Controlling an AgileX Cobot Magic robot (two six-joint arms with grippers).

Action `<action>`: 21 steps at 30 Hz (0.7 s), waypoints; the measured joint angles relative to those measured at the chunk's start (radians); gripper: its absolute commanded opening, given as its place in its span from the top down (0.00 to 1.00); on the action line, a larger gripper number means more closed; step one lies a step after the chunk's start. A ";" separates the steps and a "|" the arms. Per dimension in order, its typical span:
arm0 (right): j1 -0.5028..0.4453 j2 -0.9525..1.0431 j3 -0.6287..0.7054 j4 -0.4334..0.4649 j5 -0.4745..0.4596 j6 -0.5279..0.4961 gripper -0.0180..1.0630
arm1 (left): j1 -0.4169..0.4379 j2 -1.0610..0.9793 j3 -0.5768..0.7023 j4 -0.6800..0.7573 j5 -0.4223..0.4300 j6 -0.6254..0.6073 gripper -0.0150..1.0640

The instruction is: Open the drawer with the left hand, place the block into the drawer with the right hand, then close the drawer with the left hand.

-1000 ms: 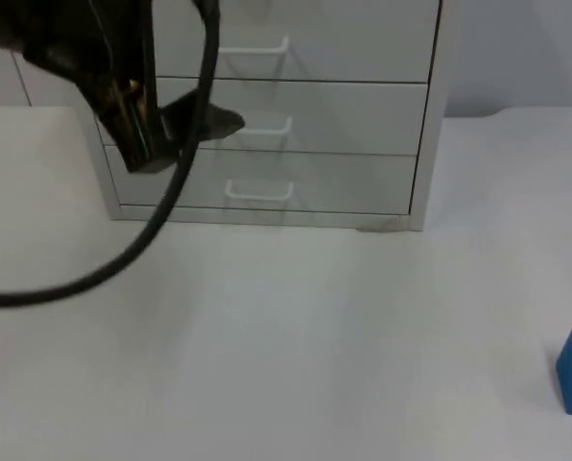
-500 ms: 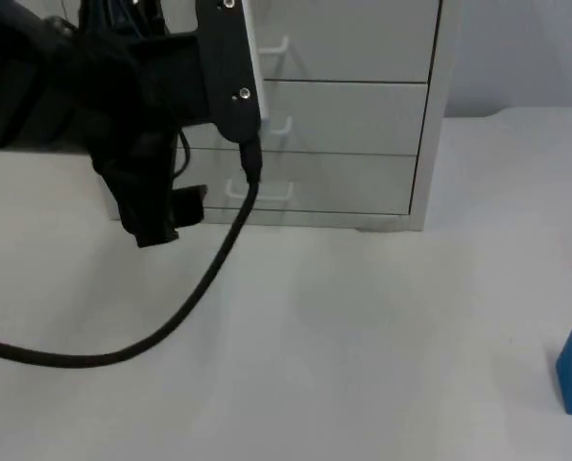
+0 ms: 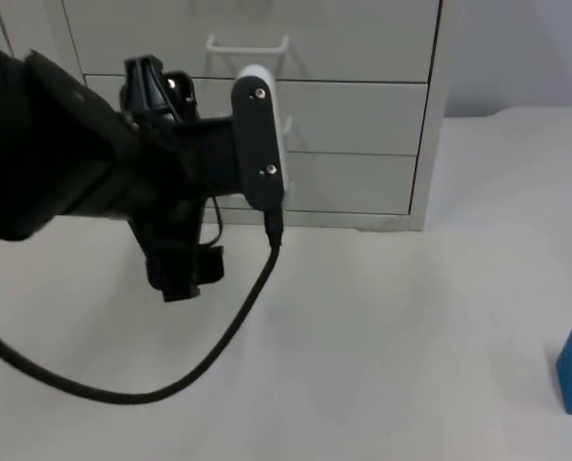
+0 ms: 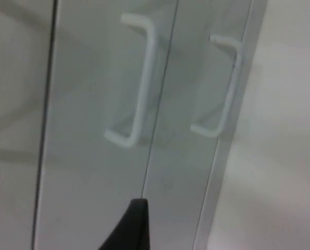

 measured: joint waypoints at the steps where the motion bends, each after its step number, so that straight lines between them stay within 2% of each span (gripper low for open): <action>1: 0.000 0.000 0.000 0.000 0.000 0.000 0.01 | 0.000 0.015 -0.010 0.014 0.000 -0.019 0.02; 4: 0.000 0.000 0.000 0.000 0.000 0.000 0.01 | 0.000 0.045 -0.030 0.058 -0.002 -0.083 0.02; 7: 0.000 0.000 0.000 0.000 0.000 0.000 0.01 | 0.000 0.073 -0.036 0.139 -0.016 -0.203 0.02; 15: 0.000 0.000 0.000 0.000 0.000 0.000 0.01 | 0.000 0.118 -0.036 0.253 -0.016 -0.276 0.02; 18: 0.000 0.000 0.000 0.000 0.000 0.000 0.01 | 0.000 0.155 -0.036 0.363 -0.063 -0.325 0.02; 21: 0.000 0.000 0.000 0.000 0.000 0.000 0.01 | -0.003 0.181 -0.036 0.410 -0.088 -0.362 0.02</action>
